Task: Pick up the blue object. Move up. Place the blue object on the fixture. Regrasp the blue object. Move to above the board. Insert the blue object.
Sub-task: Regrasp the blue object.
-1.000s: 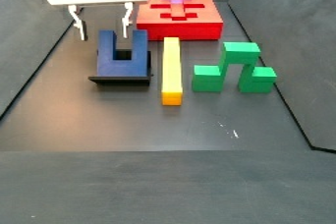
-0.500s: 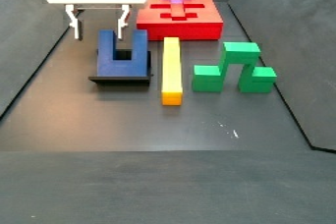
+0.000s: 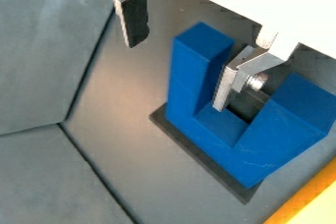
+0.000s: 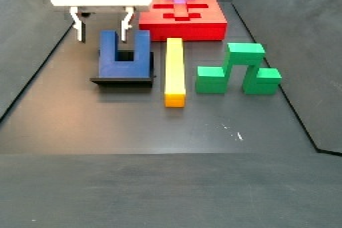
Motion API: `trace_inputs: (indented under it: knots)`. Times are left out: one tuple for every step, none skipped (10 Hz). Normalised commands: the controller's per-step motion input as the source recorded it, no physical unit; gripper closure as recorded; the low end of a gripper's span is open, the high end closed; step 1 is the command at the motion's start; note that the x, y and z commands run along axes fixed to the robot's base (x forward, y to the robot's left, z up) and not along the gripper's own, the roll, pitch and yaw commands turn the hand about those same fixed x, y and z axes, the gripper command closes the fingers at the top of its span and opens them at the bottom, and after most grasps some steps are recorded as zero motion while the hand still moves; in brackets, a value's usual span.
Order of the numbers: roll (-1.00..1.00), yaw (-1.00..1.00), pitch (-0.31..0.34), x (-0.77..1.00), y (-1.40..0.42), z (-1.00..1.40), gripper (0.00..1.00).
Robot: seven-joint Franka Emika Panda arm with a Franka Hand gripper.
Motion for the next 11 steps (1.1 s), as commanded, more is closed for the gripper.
trace_inputs:
  knots:
    - [0.45,0.00,0.140,0.06,-0.05,-0.05,0.00]
    - [0.41,-0.04,0.203,0.09,-0.01,0.00,0.00]
    - [0.37,-0.04,0.140,0.08,0.00,-0.09,0.00]
    - [0.27,-0.04,0.094,0.05,0.00,-0.14,0.00]
    - [0.11,-0.02,0.020,0.02,0.00,-0.19,0.00]
    - [0.00,0.00,0.000,0.00,0.00,-0.11,0.00]
    - [-0.03,0.00,0.000,0.00,0.00,-0.07,0.00]
    - [-0.03,0.00,-0.011,0.00,0.00,-0.10,0.00]
    - [-0.01,0.00,-0.020,0.00,0.00,-0.13,0.00]
    - [0.00,0.00,0.000,0.00,0.00,0.00,0.00]
    - [0.00,0.00,0.000,0.00,0.00,0.00,1.00]
